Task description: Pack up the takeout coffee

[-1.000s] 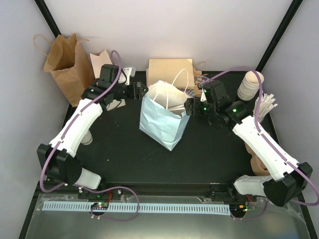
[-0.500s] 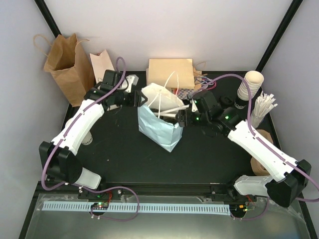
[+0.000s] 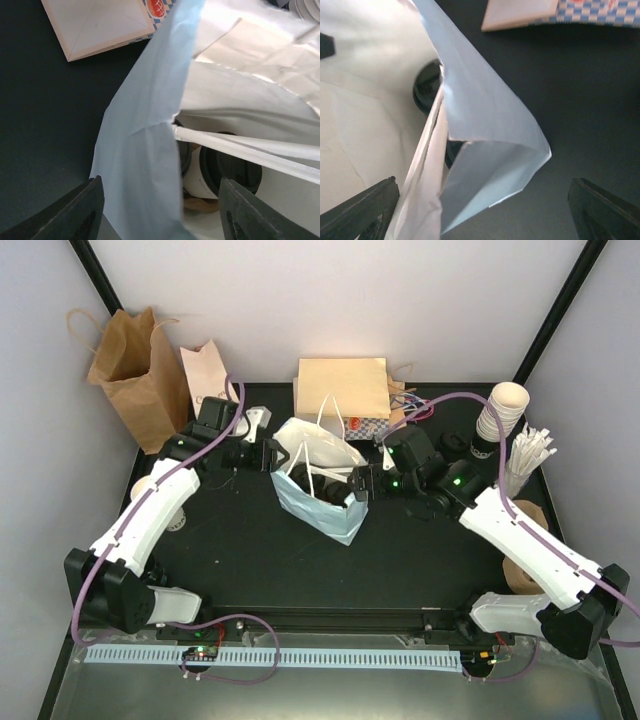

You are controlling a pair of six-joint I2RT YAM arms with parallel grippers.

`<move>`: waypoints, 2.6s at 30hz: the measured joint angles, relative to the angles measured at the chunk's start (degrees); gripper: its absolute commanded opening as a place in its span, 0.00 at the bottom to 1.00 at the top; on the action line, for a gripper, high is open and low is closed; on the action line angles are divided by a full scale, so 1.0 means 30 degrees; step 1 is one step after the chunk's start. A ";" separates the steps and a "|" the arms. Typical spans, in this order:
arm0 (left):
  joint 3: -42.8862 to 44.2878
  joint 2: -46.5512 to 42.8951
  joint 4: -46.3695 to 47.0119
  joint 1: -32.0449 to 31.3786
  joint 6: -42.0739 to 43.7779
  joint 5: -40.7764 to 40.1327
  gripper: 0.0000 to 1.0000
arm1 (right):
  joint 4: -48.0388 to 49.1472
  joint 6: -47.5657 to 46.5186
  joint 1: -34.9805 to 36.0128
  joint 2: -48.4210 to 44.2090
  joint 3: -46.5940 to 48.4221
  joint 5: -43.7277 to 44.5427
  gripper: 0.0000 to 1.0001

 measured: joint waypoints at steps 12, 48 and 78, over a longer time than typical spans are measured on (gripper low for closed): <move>0.2492 -0.0816 -0.1049 0.0000 0.0219 -0.0291 0.82 | -0.0801 -0.1013 0.0000 0.0000 0.3381 0.0692 1.00; -1.6072 -1.1672 1.2043 0.2790 -0.2885 -0.9792 0.99 | 1.7245 -0.8051 -0.7373 -0.7555 -1.4673 0.7155 0.88; -1.8608 -0.1872 2.9172 0.3585 0.5734 -1.3886 0.99 | 3.1423 -1.0367 -1.4149 0.2965 -1.7282 0.0022 0.88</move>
